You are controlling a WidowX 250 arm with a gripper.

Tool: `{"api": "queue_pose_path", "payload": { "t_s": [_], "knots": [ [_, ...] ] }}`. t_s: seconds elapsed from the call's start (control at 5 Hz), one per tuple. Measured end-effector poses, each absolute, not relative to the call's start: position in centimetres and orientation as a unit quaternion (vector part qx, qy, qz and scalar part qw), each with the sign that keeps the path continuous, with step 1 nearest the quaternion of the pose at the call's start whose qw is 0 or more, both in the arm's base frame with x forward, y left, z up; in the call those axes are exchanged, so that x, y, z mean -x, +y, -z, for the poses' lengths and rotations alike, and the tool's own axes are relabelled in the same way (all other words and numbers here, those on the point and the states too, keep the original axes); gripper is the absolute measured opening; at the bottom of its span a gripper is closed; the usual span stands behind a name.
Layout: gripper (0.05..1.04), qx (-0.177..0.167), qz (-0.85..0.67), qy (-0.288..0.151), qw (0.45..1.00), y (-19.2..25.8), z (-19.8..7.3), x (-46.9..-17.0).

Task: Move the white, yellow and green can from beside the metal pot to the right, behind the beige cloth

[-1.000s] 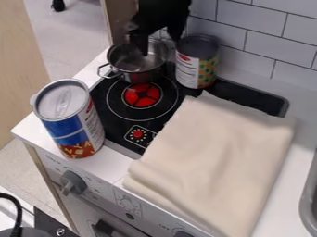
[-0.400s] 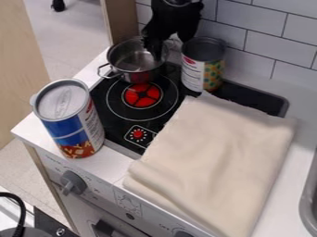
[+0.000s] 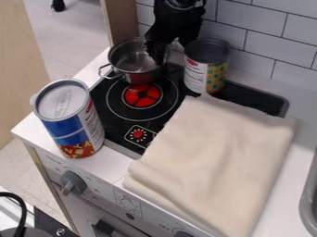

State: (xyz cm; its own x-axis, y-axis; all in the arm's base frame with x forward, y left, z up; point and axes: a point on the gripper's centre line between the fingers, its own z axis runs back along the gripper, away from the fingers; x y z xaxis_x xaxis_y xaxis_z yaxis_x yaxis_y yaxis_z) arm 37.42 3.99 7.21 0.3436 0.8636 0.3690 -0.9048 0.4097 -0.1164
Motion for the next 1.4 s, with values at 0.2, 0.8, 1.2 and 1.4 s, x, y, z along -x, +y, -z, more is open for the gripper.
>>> {"api": "queue_pose_path", "payload": {
  "t_s": [0.2, 0.8, 1.2, 1.4],
  "knots": [
    [0.999, -0.074, -0.571, -0.2, 0.793, 3.0, -7.3, -37.8],
    [0.999, -0.117, -0.589, -0.212, 0.771, 0.1, -7.4, -38.1],
    [0.999, -0.117, -0.616, -0.203, 0.752, -2.5, -7.5, -38.5],
    [0.999, -0.126, -0.62, -0.2, 0.748, -4.9, -7.7, -38.7]
  ]
}}
